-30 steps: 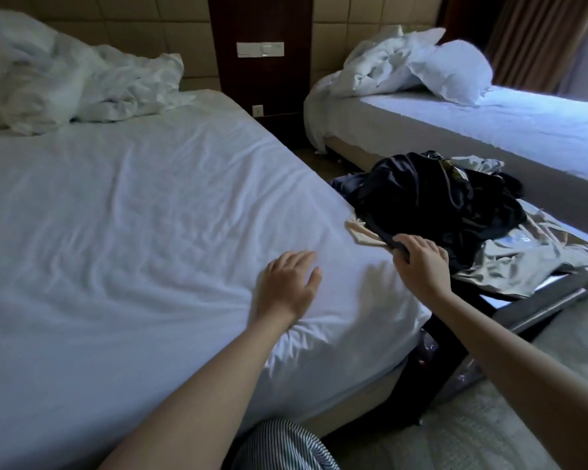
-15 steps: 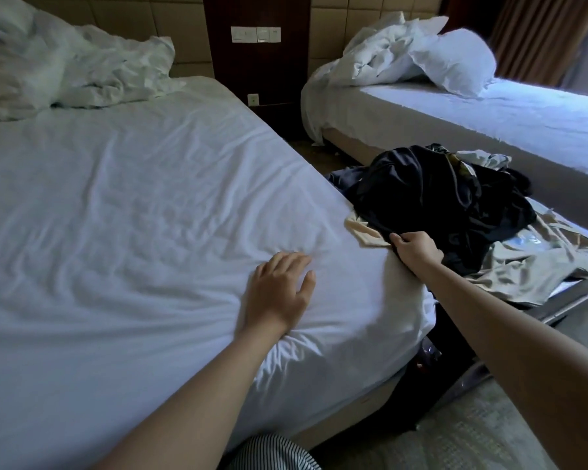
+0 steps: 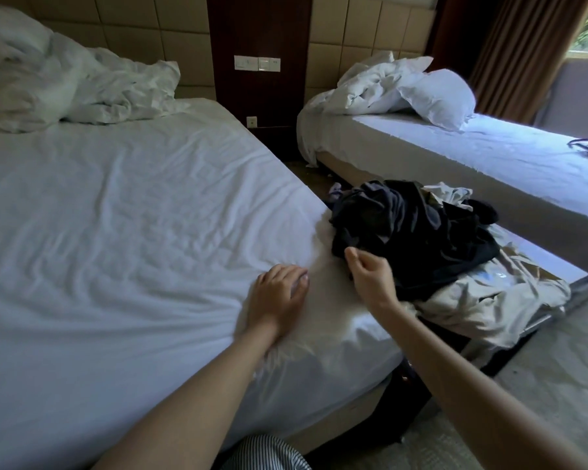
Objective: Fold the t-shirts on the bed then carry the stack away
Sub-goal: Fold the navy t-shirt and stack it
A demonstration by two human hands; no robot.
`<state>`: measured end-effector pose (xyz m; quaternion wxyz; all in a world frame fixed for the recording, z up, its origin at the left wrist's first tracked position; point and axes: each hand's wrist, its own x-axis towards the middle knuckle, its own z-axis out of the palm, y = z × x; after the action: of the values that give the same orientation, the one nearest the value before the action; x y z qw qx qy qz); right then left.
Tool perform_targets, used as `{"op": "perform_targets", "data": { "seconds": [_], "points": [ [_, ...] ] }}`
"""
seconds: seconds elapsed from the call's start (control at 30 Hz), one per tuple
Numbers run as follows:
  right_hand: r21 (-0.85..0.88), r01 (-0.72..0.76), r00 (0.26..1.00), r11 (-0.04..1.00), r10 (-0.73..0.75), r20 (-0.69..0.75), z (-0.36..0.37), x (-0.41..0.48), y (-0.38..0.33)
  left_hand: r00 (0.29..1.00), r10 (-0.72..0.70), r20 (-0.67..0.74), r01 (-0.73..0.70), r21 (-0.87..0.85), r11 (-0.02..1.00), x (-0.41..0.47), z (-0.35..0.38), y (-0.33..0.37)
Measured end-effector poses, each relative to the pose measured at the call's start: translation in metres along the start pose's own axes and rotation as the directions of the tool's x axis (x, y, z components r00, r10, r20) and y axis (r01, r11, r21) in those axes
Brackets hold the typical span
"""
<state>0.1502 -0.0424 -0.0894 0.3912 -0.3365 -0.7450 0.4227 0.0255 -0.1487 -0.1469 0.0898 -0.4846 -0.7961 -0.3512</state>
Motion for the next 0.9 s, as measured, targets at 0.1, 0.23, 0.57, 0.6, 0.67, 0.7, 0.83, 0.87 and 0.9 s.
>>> {"op": "perform_targets", "data": {
  "seconds": [0.1,0.23,0.57,0.6,0.67,0.7,0.83,0.87,0.9],
  "points": [
    [-0.386,0.063,0.968,0.920,0.038,0.248,0.006,-0.022,0.015,0.995,-0.096,0.024,0.098,-0.079,0.992,0.005,-0.007,0.007],
    [-0.706,0.157,0.955,0.691,0.074,0.286,-0.001,-0.032,0.032,0.956,-0.263,0.133,0.292,-0.313,0.904,0.042,-0.010,0.034],
    [-0.760,0.020,0.988,0.650,0.105,0.115,0.017,-0.028,0.054,0.868,-0.029,0.495,0.048,-0.026,0.999,0.133,0.054,0.103],
    [-0.765,0.024,0.990,0.644,0.090,0.108,0.018,-0.028,0.055,0.857,-0.027,0.515,0.010,0.035,0.999,0.136,0.060,0.102],
    [-0.755,0.025,0.993,0.656,0.073,0.097,0.019,-0.029,0.058,0.885,0.007,0.465,-0.056,0.091,0.994,0.141,0.068,0.097],
    [-0.740,0.019,0.993,0.672,0.072,0.091,0.020,-0.029,0.059,0.917,0.032,0.399,-0.057,0.050,0.997,0.142,0.070,0.095],
    [-0.688,0.023,0.995,0.726,0.053,0.089,0.020,-0.029,0.062,0.986,-0.043,0.161,0.069,-0.156,0.985,0.141,0.053,0.083],
    [-0.681,0.025,0.995,0.732,0.049,0.089,0.019,-0.028,0.062,0.985,-0.102,0.138,0.125,-0.172,0.977,0.139,0.043,0.077],
    [-0.680,0.026,0.995,0.733,0.050,0.092,0.019,-0.029,0.061,0.978,-0.172,0.116,0.192,-0.190,0.963,0.134,0.032,0.068]
  ]
}}
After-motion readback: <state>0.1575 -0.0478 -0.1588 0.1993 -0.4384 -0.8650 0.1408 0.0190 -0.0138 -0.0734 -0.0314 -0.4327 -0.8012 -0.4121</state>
